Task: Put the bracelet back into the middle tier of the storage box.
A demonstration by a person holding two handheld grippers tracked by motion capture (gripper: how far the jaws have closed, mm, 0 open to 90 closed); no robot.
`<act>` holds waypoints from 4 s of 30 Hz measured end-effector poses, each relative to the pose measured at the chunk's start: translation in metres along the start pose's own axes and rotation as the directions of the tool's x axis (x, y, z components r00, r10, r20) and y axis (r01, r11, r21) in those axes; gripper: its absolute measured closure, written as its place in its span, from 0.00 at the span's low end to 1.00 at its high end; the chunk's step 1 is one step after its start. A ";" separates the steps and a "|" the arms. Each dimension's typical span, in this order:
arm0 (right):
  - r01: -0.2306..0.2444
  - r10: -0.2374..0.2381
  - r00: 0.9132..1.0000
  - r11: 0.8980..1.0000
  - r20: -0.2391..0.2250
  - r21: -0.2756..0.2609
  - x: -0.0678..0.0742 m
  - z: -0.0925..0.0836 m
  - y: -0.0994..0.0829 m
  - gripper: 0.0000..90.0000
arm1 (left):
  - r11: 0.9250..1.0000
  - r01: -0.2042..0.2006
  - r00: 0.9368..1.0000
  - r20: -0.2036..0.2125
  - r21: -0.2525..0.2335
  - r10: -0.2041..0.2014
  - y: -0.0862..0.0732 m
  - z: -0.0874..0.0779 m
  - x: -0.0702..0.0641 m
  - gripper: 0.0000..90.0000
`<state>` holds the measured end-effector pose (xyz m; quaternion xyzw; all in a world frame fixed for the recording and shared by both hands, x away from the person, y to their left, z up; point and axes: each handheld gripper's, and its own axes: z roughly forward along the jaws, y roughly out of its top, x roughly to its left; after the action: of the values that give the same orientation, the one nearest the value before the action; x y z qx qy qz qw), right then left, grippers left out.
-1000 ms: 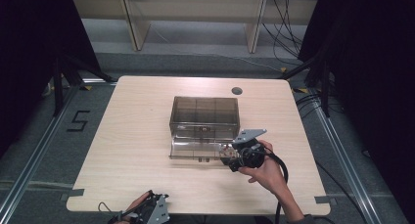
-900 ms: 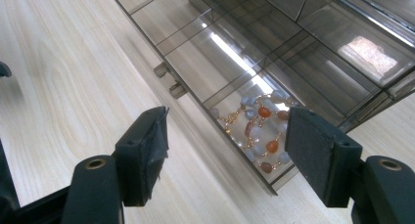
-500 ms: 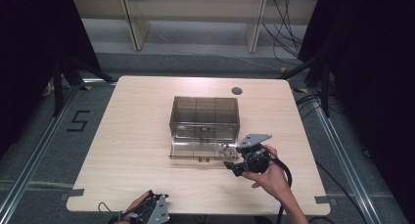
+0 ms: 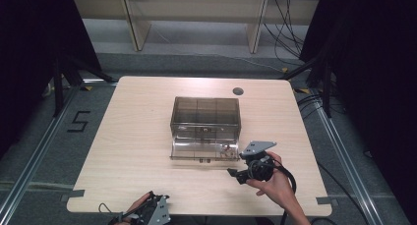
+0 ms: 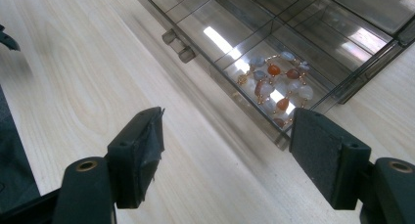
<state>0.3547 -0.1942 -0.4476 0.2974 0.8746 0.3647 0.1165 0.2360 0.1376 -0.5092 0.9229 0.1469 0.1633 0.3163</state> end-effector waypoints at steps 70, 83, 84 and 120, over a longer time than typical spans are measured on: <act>-0.117 0.117 0.993 0.993 0.006 0.000 0.022 -0.007 -0.054 0.18 | 1.000 -0.007 1.000 -0.010 0.007 0.007 0.000 0.000 0.002 0.18; -0.123 0.123 0.992 0.992 0.008 0.007 0.021 -0.016 -0.065 0.18 | 1.000 -0.006 1.000 -0.014 0.010 0.007 0.000 -0.001 0.002 0.18; -0.133 0.133 0.991 0.991 0.006 0.011 0.021 -0.016 -0.066 0.18 | 1.000 -0.006 1.000 -0.014 0.010 0.007 0.000 -0.001 0.002 0.18; -0.122 0.122 0.992 0.993 0.025 0.008 0.041 -0.020 -0.093 0.18 | 1.000 -0.006 1.000 -0.019 0.011 0.006 0.000 0.000 0.002 0.17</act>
<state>0.2733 -0.2331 -0.4989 0.3551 0.8551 0.3633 0.1031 0.2379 0.1388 -0.5086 0.9235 0.1478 0.1723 0.3093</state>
